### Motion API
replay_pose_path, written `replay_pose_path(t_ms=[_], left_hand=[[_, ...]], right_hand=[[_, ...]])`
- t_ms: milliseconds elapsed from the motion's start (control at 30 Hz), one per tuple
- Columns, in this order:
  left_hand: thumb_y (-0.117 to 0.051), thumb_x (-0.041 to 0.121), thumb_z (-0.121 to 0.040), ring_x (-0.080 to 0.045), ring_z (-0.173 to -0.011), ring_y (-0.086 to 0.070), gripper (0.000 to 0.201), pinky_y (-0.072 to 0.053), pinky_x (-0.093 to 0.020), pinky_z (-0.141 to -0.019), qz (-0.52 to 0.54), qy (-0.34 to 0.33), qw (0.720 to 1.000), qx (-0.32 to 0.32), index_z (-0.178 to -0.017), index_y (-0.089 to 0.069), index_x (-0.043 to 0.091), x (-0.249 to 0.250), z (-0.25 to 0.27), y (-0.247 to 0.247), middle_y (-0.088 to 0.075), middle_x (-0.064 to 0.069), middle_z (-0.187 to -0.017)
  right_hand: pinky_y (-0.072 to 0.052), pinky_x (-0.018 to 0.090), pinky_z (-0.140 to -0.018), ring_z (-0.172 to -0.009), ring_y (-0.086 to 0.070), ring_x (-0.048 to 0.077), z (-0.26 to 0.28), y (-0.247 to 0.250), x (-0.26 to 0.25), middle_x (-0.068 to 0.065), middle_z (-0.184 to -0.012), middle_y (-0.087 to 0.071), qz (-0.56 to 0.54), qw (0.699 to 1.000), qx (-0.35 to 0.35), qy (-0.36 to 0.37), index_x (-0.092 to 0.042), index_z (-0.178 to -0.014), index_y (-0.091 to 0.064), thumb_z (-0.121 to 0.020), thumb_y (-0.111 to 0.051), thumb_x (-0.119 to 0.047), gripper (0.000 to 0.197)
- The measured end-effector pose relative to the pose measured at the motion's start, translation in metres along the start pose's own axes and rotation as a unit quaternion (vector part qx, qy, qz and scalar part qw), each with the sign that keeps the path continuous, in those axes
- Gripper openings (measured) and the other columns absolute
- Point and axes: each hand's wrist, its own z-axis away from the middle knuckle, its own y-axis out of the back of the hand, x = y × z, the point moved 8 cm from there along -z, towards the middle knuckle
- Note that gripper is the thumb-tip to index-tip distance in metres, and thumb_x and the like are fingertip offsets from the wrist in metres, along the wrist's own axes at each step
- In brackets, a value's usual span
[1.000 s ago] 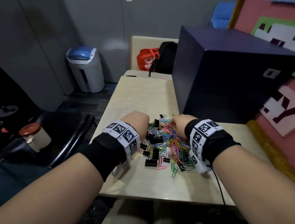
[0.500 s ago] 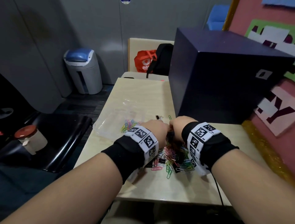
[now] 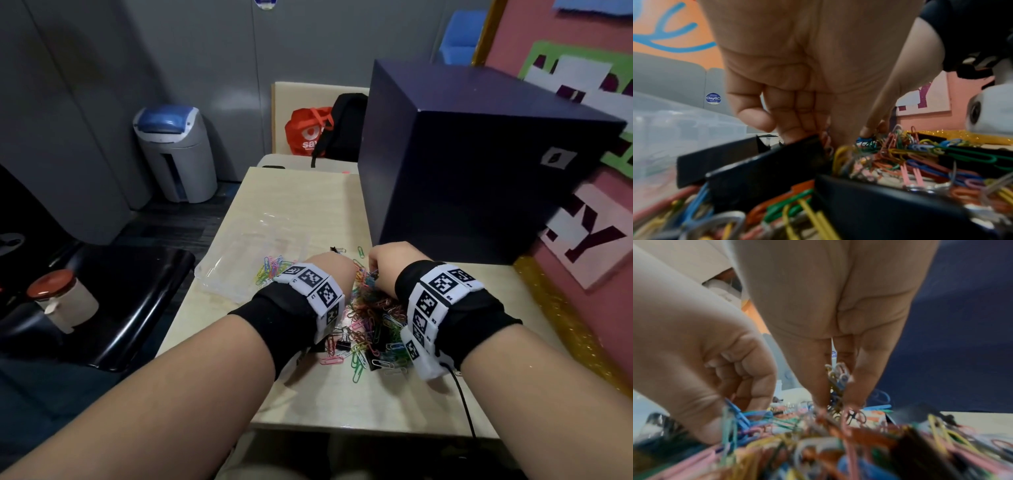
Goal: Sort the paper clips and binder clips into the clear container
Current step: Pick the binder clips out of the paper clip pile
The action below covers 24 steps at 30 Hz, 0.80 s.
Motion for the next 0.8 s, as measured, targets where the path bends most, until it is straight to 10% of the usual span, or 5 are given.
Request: replay_pose_path(t_ms=[200,800], left_hand=[[-0.064,0.02,-0.088,-0.025,-0.082,-0.064,0.018,-0.051,-0.031,-0.07,0.06,-0.005,0.996,0.063,-0.098,-0.073,0.007,-0.015,-0.004,0.007,-0.072,-0.008,-0.096],[-0.067,0.027,-0.086,-0.011,-0.073,-0.063,0.011,-0.042,-0.021,-0.058,0.282,0.136,0.926,0.211,-0.083,-0.076,0.021,-0.151,0.054,0.044,-0.071,0.002,-0.072]], right_hand=[[-0.054,0.031,-0.086,-0.106,-0.06,0.025,0.008,0.019,0.005,0.007,-0.113,-0.064,-0.088,0.993,0.077,-0.031,-0.012,-0.114,-0.064,-0.093,-0.055,-0.013,0.023],[-0.045,0.026,-0.076,-0.087,-0.056,0.018,0.004,0.054,-0.067,-0.003,-0.094,-0.061,-0.311,0.922,0.22,0.066,-0.021,-0.097,-0.063,-0.086,-0.063,-0.02,0.011]])
